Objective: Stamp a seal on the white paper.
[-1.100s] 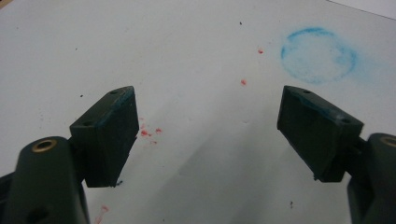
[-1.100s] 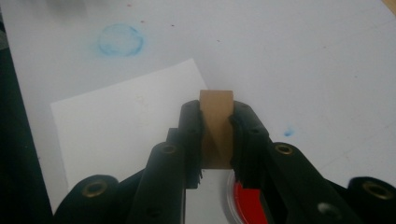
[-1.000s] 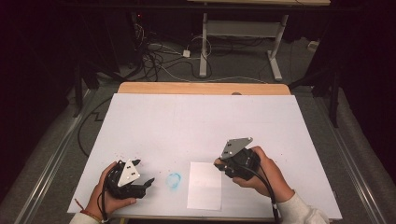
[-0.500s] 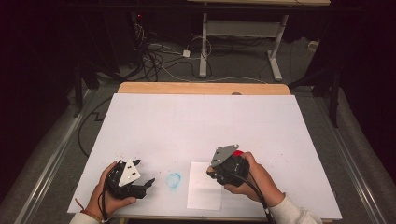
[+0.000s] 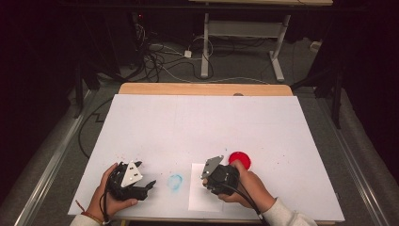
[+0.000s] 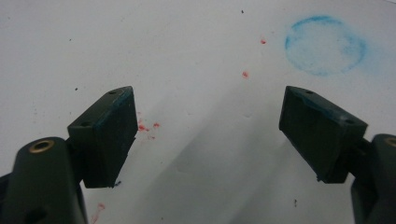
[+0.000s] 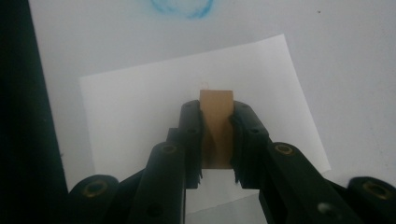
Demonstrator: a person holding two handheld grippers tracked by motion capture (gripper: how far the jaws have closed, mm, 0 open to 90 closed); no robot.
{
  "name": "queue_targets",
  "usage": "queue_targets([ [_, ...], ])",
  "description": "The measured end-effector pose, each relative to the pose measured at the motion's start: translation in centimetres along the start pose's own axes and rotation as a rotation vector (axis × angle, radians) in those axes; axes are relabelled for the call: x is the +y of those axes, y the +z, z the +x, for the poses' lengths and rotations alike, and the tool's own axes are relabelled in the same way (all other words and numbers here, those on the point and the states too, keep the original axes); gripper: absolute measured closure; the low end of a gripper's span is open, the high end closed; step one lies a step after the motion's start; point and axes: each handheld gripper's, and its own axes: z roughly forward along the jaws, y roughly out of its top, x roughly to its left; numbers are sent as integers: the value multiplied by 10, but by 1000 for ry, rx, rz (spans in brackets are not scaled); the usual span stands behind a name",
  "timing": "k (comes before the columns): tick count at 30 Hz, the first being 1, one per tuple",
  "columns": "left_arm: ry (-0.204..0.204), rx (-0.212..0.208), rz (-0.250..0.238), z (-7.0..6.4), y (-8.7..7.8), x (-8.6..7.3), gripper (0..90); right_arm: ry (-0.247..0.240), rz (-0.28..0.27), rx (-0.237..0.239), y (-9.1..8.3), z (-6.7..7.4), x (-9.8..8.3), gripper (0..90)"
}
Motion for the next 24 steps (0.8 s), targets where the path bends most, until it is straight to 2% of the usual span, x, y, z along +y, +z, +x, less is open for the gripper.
queue_targets([
  [5, 12, 1, 1, 0, 1, 0, 187, -14, 25, 0, 8, 2, 1, 765],
  [6, 13, -3, 4, 0, 1, 0, 188, -17, 46, 6, 10, 2, 1, 765],
  [11, 18, -7, 4, 0, 1, 0, 189, -34, 82, -15, 19, 4, 2, 765],
  [13, 17, -8, 3, 0, 1, 0, 190, -31, 90, 1, 18, 3, 1, 765],
  [14, 18, -8, 6, 0, 1, 0, 190, -25, 74, -4, 19, 3, 1, 766],
  [18, 21, -11, 11, -1, 1, 0, 190, -15, 73, 4, 20, 2, 0, 766],
  [21, 14, -38, 1, -2, 0, -1, 189, -17, 72, -1, 20, 2, -1, 766],
  [24, 15, -39, -2, -2, -1, -1, 188, -14, 70, -3, 21, 3, -2, 766],
])
